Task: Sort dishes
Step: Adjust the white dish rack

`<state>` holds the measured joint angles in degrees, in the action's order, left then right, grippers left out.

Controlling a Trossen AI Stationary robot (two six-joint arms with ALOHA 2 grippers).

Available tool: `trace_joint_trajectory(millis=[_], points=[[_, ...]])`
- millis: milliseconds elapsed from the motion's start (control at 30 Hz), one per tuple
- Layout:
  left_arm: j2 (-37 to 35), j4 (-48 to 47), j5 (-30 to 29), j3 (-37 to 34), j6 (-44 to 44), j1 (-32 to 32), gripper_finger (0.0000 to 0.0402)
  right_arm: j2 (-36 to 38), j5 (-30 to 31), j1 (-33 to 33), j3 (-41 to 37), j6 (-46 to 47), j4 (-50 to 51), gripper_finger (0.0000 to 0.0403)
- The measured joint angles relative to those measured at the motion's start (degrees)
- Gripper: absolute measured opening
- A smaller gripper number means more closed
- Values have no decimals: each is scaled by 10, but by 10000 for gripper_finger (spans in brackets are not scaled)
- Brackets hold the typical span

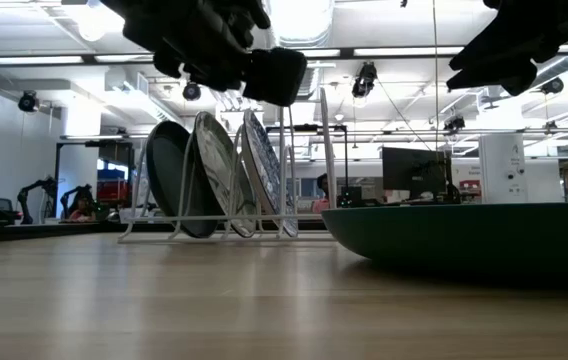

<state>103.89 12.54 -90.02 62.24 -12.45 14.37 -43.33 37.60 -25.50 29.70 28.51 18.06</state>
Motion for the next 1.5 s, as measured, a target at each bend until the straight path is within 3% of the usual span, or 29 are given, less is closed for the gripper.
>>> trace_joint_trajectory(millis=[267,400,567,833,1033,1200,1300,1500], points=[[-30,-6,0,0,19,26,174,0,-2,20,-2,-12,-21,201],[-58,-5,0,0,44,37,174,-9,-24,33,-8,-49,-78,201],[-98,-5,0,0,96,46,174,-73,-62,60,-9,-103,-165,201],[-157,-17,2,-1,165,64,166,-166,-67,114,-9,-170,-281,195],[-159,-116,2,-9,118,73,123,-196,-110,159,-9,-185,-334,129],[-159,-176,3,-9,73,73,28,-238,-173,187,-9,-199,-410,18],[-160,-214,5,-9,47,73,10,-265,-179,196,-8,-205,-460,12],[-170,-328,2,-9,-60,72,2,-326,-183,205,35,-211,-455,3]])
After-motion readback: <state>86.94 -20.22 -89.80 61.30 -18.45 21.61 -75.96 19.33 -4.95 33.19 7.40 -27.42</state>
